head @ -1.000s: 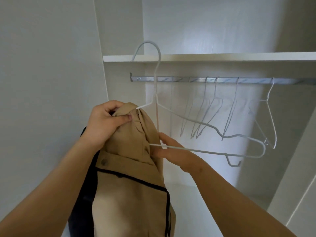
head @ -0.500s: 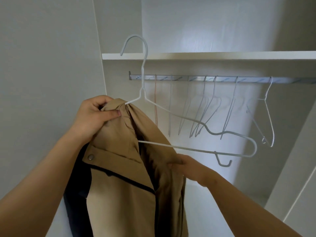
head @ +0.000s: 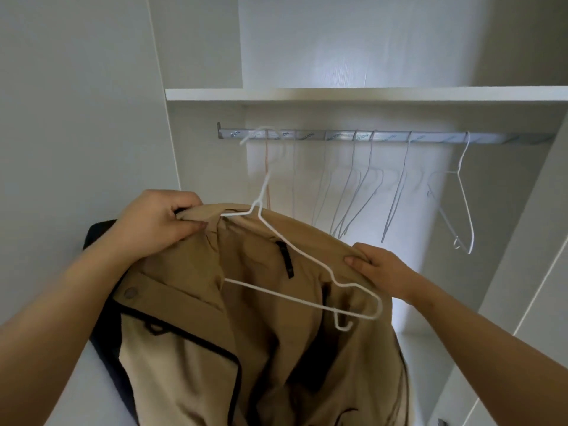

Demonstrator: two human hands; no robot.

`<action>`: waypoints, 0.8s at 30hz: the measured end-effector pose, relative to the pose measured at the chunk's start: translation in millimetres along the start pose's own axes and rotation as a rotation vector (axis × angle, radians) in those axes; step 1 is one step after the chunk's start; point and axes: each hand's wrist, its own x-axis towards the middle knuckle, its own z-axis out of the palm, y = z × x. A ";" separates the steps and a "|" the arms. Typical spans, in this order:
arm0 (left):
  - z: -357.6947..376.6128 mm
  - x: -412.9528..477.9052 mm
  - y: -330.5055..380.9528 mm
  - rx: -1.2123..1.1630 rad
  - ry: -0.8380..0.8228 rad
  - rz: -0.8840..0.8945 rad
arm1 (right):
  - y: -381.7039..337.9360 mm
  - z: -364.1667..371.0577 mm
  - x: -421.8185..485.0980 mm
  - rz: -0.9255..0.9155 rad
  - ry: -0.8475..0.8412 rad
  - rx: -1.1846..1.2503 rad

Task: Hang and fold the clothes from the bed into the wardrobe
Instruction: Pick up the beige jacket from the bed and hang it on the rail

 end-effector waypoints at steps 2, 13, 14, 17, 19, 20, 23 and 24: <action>7.7 -3.8 2.5 0.293 0.018 0.171 | 3.5 -6.0 -0.6 0.002 0.027 -0.106; 71.0 -14.3 39.0 0.486 0.212 -0.074 | -25.9 11.2 -5.4 0.193 0.215 -0.017; 77.3 -16.1 43.1 0.439 0.248 -0.104 | -35.4 15.5 -7.6 0.204 0.221 0.041; 93.9 -20.8 55.3 0.256 0.300 -0.209 | -59.3 32.9 -15.4 0.184 0.255 0.215; 102.5 -24.0 61.3 0.168 0.239 -0.242 | -72.2 43.4 -24.4 0.148 0.224 0.259; 104.4 -25.8 62.9 0.114 0.212 -0.259 | -78.0 46.8 -29.5 0.136 0.162 0.242; 103.0 -31.6 62.0 -0.052 0.204 -0.308 | -82.5 49.7 -41.5 0.082 -0.061 0.149; 101.4 -34.2 60.6 -0.082 0.216 -0.308 | -80.3 48.6 -44.8 0.049 -0.039 0.133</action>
